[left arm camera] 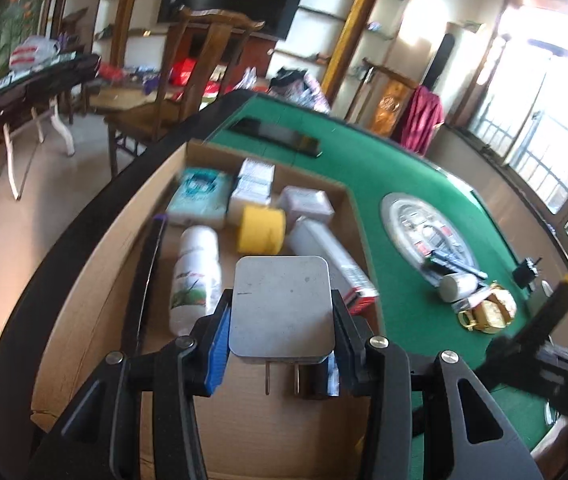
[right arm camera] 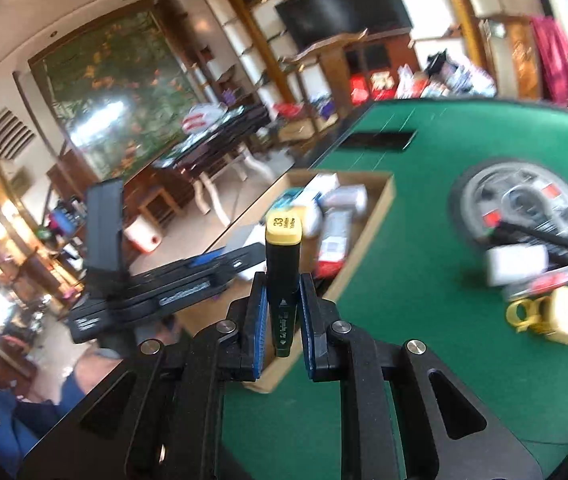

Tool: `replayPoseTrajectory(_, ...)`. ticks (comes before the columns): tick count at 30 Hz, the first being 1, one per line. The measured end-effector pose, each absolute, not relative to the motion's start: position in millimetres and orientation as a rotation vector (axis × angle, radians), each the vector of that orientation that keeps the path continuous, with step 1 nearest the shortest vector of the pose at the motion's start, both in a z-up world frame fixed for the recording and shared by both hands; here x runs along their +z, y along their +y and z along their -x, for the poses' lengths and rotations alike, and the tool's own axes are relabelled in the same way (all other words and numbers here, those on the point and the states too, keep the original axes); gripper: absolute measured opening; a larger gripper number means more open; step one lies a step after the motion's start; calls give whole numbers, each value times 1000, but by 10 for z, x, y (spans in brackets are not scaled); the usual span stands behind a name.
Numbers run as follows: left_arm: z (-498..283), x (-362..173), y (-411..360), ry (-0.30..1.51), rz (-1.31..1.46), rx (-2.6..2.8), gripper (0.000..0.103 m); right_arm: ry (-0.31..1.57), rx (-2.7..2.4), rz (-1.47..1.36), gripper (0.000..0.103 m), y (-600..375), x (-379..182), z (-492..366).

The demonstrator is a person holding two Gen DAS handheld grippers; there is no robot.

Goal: Organize objects
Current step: 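Carry the charger and marker toward the cardboard tray, then lower the charger and marker into the tray and open both tools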

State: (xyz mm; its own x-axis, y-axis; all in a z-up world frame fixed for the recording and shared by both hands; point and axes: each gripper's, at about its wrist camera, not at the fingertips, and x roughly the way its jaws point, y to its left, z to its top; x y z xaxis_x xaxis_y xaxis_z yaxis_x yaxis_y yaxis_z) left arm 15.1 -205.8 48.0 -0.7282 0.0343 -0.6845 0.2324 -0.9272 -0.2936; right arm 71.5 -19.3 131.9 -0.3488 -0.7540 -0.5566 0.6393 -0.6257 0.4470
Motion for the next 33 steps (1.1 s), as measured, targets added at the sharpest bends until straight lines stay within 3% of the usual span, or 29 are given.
replayPoseTrajectory(18, -137, 208, -2174, 595, -1140, -2710, 44, -367, -1893, -1243, 16, -743, 578, 1)
replayPoseTrajectory(33, -132, 207, -2090, 521, -1167, -2741, 45, -387, -1928, -1298, 17, -880, 479, 199)
